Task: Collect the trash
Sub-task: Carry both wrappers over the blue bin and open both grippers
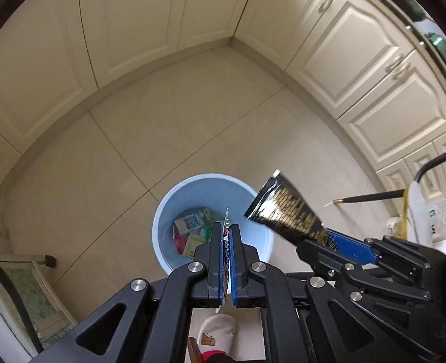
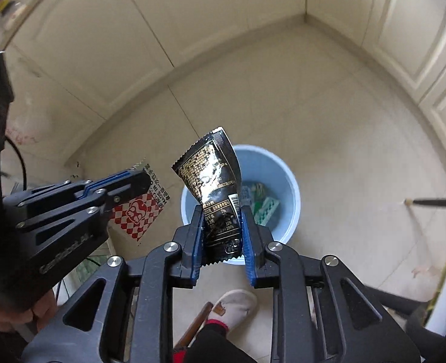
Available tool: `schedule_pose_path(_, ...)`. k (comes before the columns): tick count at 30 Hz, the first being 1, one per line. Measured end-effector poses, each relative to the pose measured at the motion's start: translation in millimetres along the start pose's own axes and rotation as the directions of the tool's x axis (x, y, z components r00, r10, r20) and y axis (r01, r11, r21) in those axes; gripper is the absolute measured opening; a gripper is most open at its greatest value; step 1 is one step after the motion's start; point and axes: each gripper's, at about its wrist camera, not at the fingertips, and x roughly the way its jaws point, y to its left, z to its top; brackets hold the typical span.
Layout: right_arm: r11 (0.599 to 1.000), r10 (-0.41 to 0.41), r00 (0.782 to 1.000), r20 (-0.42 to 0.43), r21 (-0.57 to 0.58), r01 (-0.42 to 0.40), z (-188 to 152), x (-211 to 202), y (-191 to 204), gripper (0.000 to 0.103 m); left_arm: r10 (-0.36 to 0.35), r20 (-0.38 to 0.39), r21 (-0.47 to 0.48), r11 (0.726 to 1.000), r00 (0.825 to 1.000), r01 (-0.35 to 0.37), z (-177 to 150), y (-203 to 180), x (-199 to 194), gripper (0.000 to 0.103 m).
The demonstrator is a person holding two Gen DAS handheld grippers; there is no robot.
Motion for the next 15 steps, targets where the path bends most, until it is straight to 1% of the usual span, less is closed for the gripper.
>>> schedule_pose_path(1,1.000,0.015,1.000,-0.010,0.021,-0.015,1.5,6.5,-5.0,0.028,0.012,-0.010,-0.006,1.000,1.000,-0.012,9.4,-0.8,10.9,0.005)
schedule_pose_path(2,0.999,0.026,1.000,-0.017,0.037,-0.025,3.5,11.1,-8.6,0.032,0.012,-0.017,-0.019,1.000,1.000,-0.012,14.4,0.8,17.8,0.010)
schedule_pose_path(3,0.998,0.040,0.999,-0.020,0.051,-0.039,4.0,15.0,-12.4,0.037,0.010,-0.021,-0.033,0.999,1.000,-0.011,17.6,2.2,22.4,0.013)
schedule_pose_path(4,0.997,0.049,0.999,-0.018,0.059,-0.048,4.9,17.5,-15.1,0.039,0.013,-0.022,-0.039,0.999,1.000,-0.014,17.5,3.3,23.9,0.022)
schedule_pose_path(5,0.996,0.056,0.998,-0.016,0.063,-0.055,5.0,19.0,-16.2,0.037,0.029,-0.021,-0.044,0.999,0.999,-0.030,20.5,2.6,26.9,0.027)
schedule_pose_path(6,0.996,0.061,0.998,-0.018,0.065,-0.060,5.5,20.8,-15.5,0.037,0.035,-0.021,-0.050,0.998,0.999,-0.036,20.6,-0.8,31.1,0.031)
schedule_pose_path(7,0.996,0.057,0.998,-0.016,0.067,-0.055,8.2,24.7,-7.4,0.038,0.031,-0.016,-0.062,0.998,0.999,-0.032,23.9,0.6,33.5,0.037)
schedule_pose_path(8,0.996,0.050,0.999,-0.011,0.068,-0.049,8.1,23.0,-8.3,0.040,0.027,-0.011,-0.071,0.997,1.000,-0.028,23.0,-1.2,32.7,0.045)
schedule_pose_path(9,0.997,0.036,0.999,0.002,0.067,-0.036,5.5,17.7,-9.6,0.043,0.027,-0.005,-0.081,0.996,1.000,-0.027,24.7,-1.1,32.6,0.048)
schedule_pose_path(10,0.997,0.024,1.000,0.013,0.068,-0.025,4.9,12.5,-11.8,0.046,0.026,0.004,-0.085,0.996,1.000,-0.026,24.8,-2.5,30.6,0.054)
schedule_pose_path(11,0.997,0.016,1.000,0.025,0.071,-0.018,1.7,6.8,-11.7,0.053,0.029,0.010,-0.084,0.996,1.000,-0.028,20.8,-5.4,24.5,0.057)
schedule_pose_path(12,0.997,0.006,0.999,0.044,0.072,-0.009,-1.2,-3.4,-13.9,0.059,0.032,0.015,-0.084,0.996,0.999,-0.031,17.5,-8.8,20.2,0.057)
schedule_pose_path(15,0.998,-0.040,0.995,0.096,0.056,0.035,-4.4,-32.7,-6.4,0.061,0.025,0.033,-0.091,0.996,0.999,-0.021,13.4,-20.1,6.0,0.057)
